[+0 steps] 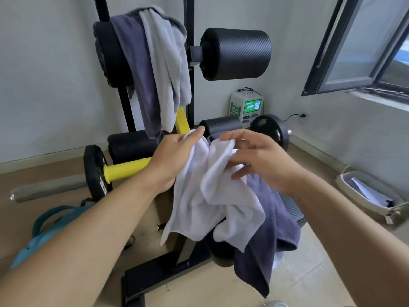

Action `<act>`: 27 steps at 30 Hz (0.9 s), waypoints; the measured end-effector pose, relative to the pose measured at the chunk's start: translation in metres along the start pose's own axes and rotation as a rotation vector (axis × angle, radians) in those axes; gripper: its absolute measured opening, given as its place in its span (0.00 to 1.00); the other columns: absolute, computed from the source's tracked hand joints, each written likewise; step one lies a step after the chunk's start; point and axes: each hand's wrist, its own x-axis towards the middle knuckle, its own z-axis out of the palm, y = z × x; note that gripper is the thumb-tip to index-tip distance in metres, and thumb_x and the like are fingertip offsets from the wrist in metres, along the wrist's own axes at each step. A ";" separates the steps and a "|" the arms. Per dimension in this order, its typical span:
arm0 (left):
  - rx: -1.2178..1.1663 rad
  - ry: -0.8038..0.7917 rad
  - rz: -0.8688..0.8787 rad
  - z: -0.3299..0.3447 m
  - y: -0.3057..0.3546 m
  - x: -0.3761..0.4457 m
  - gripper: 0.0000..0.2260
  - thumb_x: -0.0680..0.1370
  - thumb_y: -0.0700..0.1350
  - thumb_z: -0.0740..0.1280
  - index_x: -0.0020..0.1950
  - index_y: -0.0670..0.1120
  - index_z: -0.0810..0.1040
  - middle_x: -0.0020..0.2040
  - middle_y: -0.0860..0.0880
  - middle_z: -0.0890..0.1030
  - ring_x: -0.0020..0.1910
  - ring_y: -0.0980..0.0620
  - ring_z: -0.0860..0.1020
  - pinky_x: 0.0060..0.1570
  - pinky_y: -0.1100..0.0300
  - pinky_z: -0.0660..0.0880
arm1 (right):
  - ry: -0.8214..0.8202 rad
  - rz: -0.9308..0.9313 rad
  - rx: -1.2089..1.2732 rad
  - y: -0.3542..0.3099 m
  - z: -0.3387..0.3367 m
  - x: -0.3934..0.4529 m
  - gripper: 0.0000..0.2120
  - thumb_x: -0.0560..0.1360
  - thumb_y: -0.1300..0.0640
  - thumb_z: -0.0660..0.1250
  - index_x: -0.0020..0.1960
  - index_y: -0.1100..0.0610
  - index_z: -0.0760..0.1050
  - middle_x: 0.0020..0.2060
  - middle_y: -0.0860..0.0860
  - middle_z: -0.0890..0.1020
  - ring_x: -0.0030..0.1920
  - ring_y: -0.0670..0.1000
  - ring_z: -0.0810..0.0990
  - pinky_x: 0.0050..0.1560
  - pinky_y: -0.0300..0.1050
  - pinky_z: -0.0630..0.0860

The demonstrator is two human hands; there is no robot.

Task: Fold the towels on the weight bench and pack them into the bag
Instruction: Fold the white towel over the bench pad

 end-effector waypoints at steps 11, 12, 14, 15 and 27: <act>0.002 -0.136 0.081 0.005 0.000 -0.018 0.12 0.83 0.49 0.65 0.51 0.43 0.84 0.49 0.41 0.85 0.46 0.50 0.80 0.48 0.55 0.74 | 0.421 -0.605 -0.809 0.017 0.005 0.010 0.06 0.73 0.46 0.75 0.43 0.47 0.82 0.49 0.38 0.76 0.54 0.45 0.70 0.57 0.39 0.68; -0.037 -0.132 0.025 0.004 0.000 -0.019 0.11 0.83 0.47 0.65 0.52 0.43 0.85 0.49 0.43 0.86 0.46 0.50 0.81 0.46 0.58 0.75 | 0.388 -0.573 -0.712 0.015 0.007 0.008 0.05 0.75 0.48 0.74 0.43 0.47 0.80 0.46 0.39 0.79 0.51 0.44 0.72 0.54 0.36 0.69; -0.053 -0.103 -0.049 0.002 -0.003 -0.018 0.10 0.83 0.46 0.66 0.52 0.45 0.87 0.49 0.46 0.87 0.46 0.50 0.81 0.43 0.59 0.76 | 0.320 -0.479 -0.452 0.009 0.012 0.004 0.07 0.78 0.51 0.71 0.42 0.47 0.76 0.39 0.47 0.80 0.40 0.45 0.75 0.42 0.40 0.71; -0.034 -0.090 -0.051 0.000 -0.006 -0.018 0.10 0.83 0.47 0.67 0.52 0.45 0.87 0.49 0.46 0.87 0.46 0.50 0.81 0.45 0.57 0.76 | 0.322 -0.469 -0.343 0.007 0.013 0.003 0.07 0.79 0.51 0.70 0.42 0.46 0.76 0.36 0.52 0.80 0.36 0.47 0.74 0.38 0.44 0.70; -0.357 -0.121 -0.216 0.008 0.006 -0.030 0.12 0.82 0.41 0.66 0.62 0.37 0.81 0.52 0.39 0.85 0.45 0.46 0.83 0.42 0.57 0.81 | 0.265 -0.218 -0.413 0.012 0.014 0.007 0.06 0.80 0.48 0.67 0.45 0.49 0.76 0.31 0.39 0.79 0.31 0.40 0.73 0.35 0.40 0.69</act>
